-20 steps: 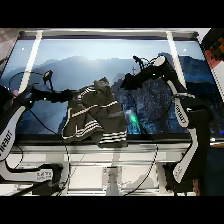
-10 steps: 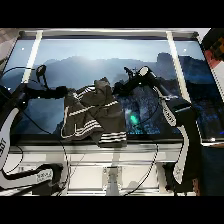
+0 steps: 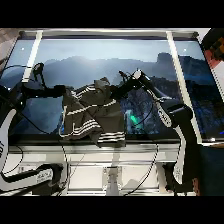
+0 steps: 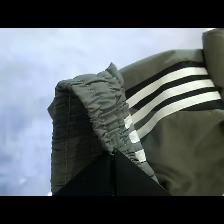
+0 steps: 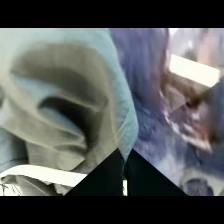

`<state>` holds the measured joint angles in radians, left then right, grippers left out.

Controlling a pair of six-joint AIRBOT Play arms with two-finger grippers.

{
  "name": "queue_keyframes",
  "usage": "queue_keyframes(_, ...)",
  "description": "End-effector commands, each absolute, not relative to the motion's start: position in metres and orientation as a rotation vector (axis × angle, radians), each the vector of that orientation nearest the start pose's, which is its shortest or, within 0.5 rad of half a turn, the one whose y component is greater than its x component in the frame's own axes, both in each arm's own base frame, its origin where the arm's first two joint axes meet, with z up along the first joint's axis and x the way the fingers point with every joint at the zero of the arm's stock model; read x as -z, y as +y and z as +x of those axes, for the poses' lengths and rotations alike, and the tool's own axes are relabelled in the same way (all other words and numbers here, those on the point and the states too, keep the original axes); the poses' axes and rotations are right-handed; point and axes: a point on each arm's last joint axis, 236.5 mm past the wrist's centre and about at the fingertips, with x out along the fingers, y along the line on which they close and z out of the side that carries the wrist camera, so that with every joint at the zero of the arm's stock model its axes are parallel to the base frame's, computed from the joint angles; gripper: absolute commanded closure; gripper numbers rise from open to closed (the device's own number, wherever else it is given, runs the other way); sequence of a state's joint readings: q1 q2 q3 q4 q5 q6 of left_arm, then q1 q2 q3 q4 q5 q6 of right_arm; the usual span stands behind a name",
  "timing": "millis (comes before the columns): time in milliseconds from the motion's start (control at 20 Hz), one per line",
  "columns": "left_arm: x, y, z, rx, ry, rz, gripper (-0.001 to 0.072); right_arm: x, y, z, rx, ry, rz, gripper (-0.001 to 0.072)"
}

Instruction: Fold the clothes and pants, and hang the long-sleeved shirts on hangers.

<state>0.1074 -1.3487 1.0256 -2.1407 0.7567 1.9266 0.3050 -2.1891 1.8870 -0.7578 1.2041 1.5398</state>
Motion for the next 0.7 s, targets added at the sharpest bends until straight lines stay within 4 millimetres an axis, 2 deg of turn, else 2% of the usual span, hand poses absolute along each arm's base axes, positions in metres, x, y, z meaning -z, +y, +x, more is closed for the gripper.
queue_keyframes(0, 0.005, -0.029, 0.459, 0.154, 0.92, -0.324, 0.0678, 0.099, 0.291, 0.497, -0.558, 1.485, 0.605, 0.0705)
queue_keyframes(100, 0.009, -0.021, 0.465, 0.125, 0.92, -0.309, 0.0679, 0.09, 0.25, 0.523, -0.468, 1.447, 0.636, 0.0706)
queue_keyframes(250, 0.017, -0.024, 0.475, 0.135, 0.941, -0.303, 0.0679, 0.078, 0.189, 0.552, -0.365, 1.399, 0.734, 0.0706)
queue_keyframes(450, 0.014, -0.048, 0.504, 0.197, 0.945, -0.277, 0.0679, 0.082, 0.122, 0.562, -0.267, 1.384, 0.79, 0.0706)
queue_keyframes(550, 0.015, -0.064, 0.516, 0.233, 0.954, -0.264, 0.0679, 0.085, 0.096, 0.565, -0.222, 1.378, 0.81, 0.0706)
queue_keyframes(650, 0.025, -0.077, 0.521, 0.253, 0.971, -0.25, 0.0679, 0.089, 0.078, 0.558, -0.178, 1.41, 0.816, 0.0706)
